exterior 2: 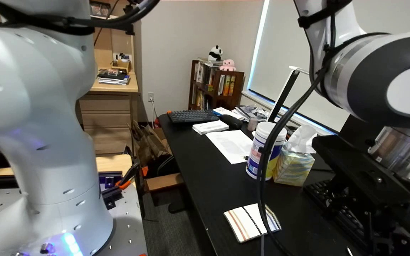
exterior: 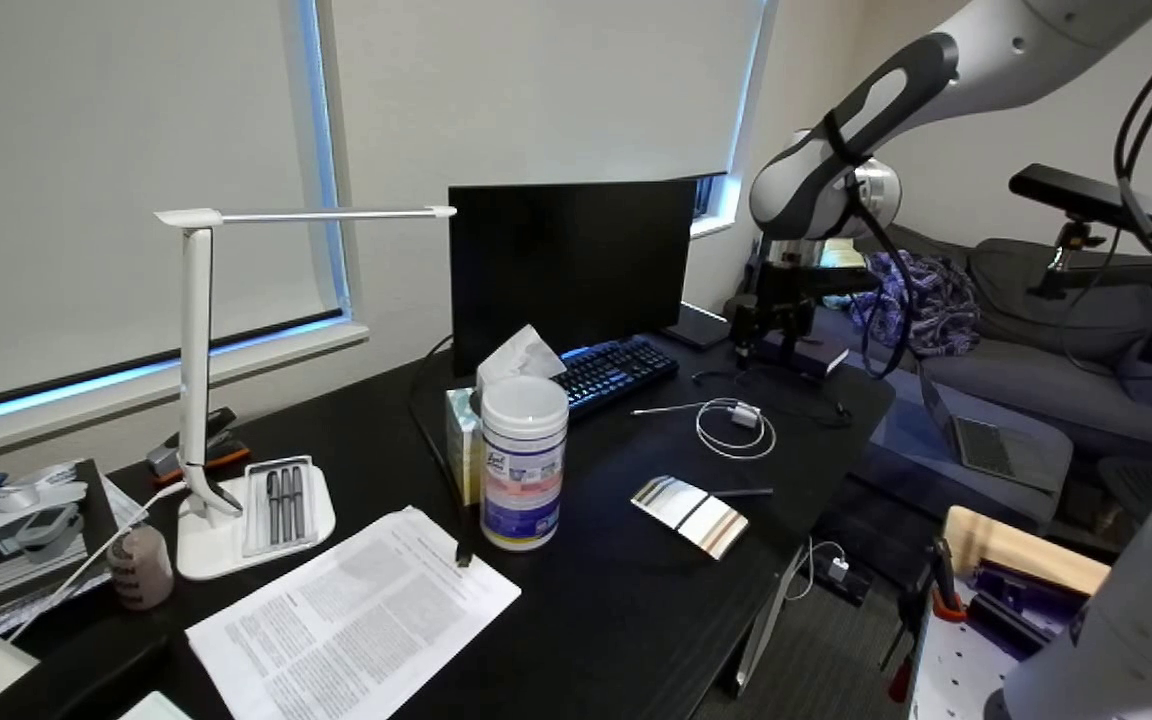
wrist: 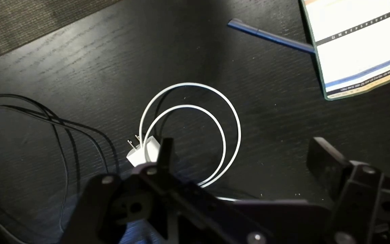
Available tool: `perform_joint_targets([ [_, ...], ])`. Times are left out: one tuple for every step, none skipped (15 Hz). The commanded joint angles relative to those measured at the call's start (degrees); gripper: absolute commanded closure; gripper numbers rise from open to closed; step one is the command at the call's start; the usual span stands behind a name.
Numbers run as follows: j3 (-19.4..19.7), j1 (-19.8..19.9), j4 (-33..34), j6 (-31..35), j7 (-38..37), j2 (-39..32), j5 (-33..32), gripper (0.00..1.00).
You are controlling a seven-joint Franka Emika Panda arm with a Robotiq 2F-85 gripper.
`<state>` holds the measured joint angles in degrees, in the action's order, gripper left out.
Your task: Move the white charger to the left
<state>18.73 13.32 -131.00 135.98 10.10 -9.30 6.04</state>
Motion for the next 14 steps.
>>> perform_joint_targets([
  [-2.7,1.2,-0.3,2.2,-0.2,-1.2,1.8,0.00],
  [-3.3,1.0,-0.2,4.2,-0.8,-2.4,2.6,0.00],
  [-3.9,1.1,0.4,4.8,-0.7,-3.6,3.7,0.00],
  [-4.8,1.2,0.6,6.5,0.1,-4.8,5.0,0.00],
  [-5.3,1.4,0.6,9.9,-0.6,-5.9,6.4,0.00],
  [-5.9,1.7,1.4,10.6,0.0,-7.3,7.1,0.00],
  [-6.5,2.0,2.0,11.9,0.2,-8.7,7.7,0.00],
  [-7.0,2.2,2.3,13.5,0.0,-10.0,7.9,0.00],
  [-7.4,2.5,2.5,15.8,-0.2,-11.2,8.3,0.00],
  [-7.8,2.8,2.6,18.1,-0.5,-12.3,8.4,0.00],
  [-8.1,3.2,3.1,19.8,-0.6,-13.5,8.2,0.00],
  [-8.6,3.7,3.1,22.7,-0.8,-14.6,8.3,0.00],
  [-8.8,4.0,3.5,24.4,-1.1,-15.7,7.8,0.00],
  [-8.9,4.2,3.7,26.4,-1.7,-17.0,7.3,0.00],
])
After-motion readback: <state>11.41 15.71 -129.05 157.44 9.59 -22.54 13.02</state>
